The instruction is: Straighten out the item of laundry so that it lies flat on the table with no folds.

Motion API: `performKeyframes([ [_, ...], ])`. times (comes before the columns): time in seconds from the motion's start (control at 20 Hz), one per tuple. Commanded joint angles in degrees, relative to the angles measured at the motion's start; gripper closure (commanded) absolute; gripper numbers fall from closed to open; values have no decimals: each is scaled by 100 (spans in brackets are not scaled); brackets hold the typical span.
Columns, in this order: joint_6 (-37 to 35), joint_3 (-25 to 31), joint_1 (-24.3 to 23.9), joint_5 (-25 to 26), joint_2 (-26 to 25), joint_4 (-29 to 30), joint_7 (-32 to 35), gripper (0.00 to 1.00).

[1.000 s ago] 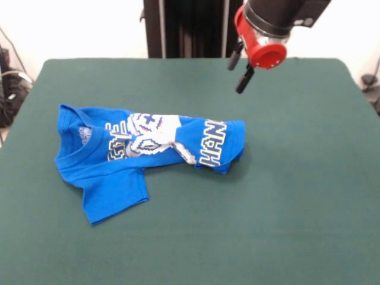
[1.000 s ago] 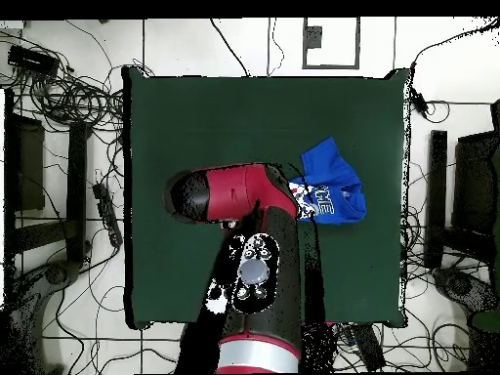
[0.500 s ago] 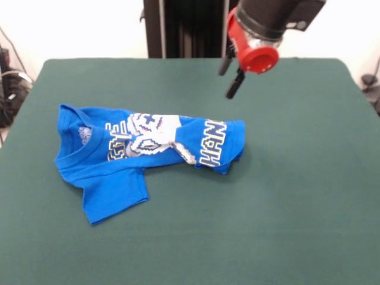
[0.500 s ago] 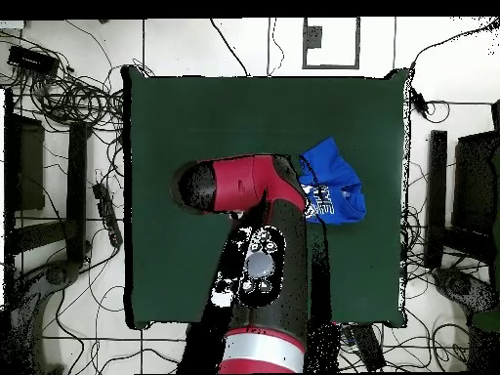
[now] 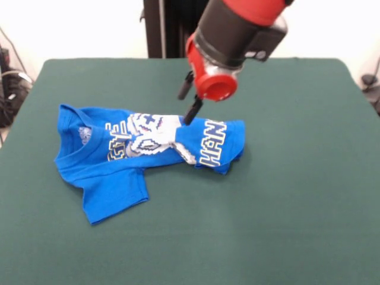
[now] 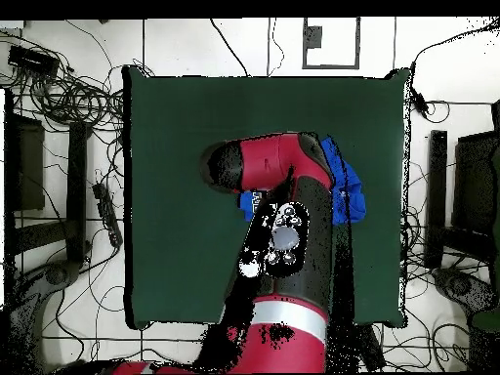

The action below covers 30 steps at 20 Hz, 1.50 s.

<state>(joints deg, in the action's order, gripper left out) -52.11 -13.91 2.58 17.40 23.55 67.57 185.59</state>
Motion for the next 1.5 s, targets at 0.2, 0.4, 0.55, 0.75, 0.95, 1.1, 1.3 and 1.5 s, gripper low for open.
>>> performKeyframes([
  [0.2,165,250,4,362,-909,-525,-373,0],
  [0.4,60,108,-20,433,-1051,-657,-241,0],
  [0.55,50,110,-123,429,-1159,-697,-250,0],
  [0.75,169,-3,-171,511,-1327,-810,-176,0],
  [0.95,133,-142,-215,593,-1259,-838,-317,0],
  [1.1,144,-225,-284,657,-1146,-806,-464,0],
  [1.3,213,-229,-372,742,-1169,-858,-528,0],
  [1.5,392,-123,-535,754,-1253,-853,-632,0],
])
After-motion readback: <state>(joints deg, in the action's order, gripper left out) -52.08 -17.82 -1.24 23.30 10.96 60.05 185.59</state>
